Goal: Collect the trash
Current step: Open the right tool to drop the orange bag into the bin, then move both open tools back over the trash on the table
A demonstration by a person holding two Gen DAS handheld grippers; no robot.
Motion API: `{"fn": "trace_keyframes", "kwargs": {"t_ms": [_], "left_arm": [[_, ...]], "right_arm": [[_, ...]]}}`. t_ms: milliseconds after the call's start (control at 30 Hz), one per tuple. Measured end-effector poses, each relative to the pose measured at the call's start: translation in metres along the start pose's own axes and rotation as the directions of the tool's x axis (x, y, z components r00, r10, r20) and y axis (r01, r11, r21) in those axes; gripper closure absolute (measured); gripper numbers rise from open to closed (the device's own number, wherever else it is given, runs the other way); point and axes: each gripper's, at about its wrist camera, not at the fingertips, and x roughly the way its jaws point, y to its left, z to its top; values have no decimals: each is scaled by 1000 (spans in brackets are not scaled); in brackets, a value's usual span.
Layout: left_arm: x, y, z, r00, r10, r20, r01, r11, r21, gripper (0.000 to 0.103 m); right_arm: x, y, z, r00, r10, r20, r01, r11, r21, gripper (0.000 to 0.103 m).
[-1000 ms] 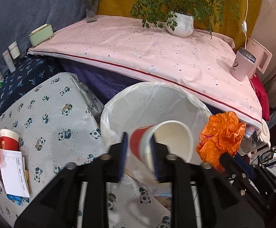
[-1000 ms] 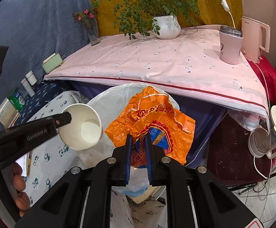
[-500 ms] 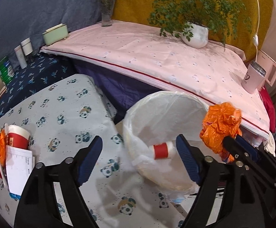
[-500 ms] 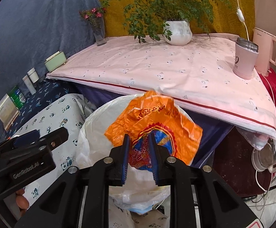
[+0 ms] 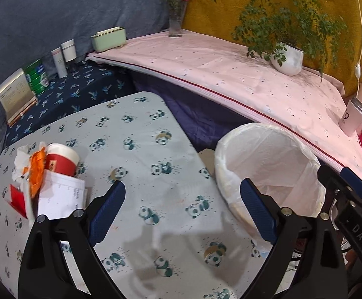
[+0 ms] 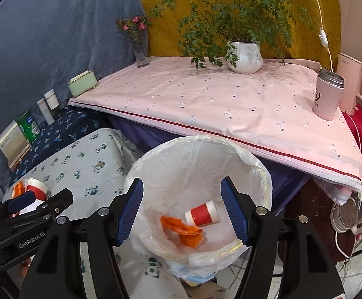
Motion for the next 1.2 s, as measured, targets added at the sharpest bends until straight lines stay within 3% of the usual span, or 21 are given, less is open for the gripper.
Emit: {"fn": "trace_keyframes", "kwargs": {"t_ms": [600,967,1200], "left_arm": [[-50,120,-42,989,149,-13,-149,973,-176,14],[-71,209,-80,963,261,-69,-270,917,-295,14],[-76,253,-96,951,294,-97,-309,876,-369,14]], "right_arm": [[-40,107,-30,988,152,-30,-154,979,-131,40],[-48,184,-65,968,231,-100,-249,939,-237,40],[-46,228,-84,951,270,-150,-304,906,-294,40]]}}
